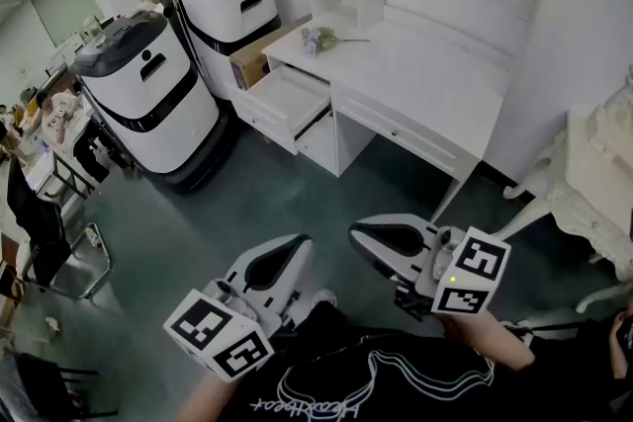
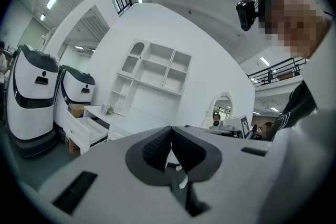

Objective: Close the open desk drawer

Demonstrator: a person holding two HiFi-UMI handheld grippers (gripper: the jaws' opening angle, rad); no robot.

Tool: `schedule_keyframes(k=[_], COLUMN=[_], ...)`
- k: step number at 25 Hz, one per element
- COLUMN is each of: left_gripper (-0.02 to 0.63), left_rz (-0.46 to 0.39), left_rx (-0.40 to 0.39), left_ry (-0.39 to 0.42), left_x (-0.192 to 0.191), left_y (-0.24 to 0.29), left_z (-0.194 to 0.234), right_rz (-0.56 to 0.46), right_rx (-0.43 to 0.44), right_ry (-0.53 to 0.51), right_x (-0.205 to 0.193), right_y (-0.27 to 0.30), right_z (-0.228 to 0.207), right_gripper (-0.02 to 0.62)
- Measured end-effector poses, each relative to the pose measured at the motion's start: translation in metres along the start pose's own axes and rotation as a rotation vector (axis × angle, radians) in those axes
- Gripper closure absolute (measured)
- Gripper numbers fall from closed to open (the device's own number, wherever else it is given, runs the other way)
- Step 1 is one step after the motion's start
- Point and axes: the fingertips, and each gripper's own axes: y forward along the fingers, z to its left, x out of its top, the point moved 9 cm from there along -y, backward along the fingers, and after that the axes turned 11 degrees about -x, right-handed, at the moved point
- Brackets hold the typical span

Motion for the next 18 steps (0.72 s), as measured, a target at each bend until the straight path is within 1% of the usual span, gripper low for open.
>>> schedule_keyframes(k=[8, 18], left_gripper=[0.601, 0.601], left_rz=[-0.004, -0.007], left_rx=[0.014, 0.065], left_ry=[-0.018, -0.051], left_x=[0.002, 0.002], left_y=[-0.008, -0.008], left_z=[0.006, 0.048], right_rz=[0.012, 0.048], right_rx=[-0.001, 0.007], right_ry=[-0.002, 0.005], right_x=[0.003, -0.001], right_y=[0.009, 0.048], right_z=[0.003, -0.017], right_gripper=[0.589, 0.589])
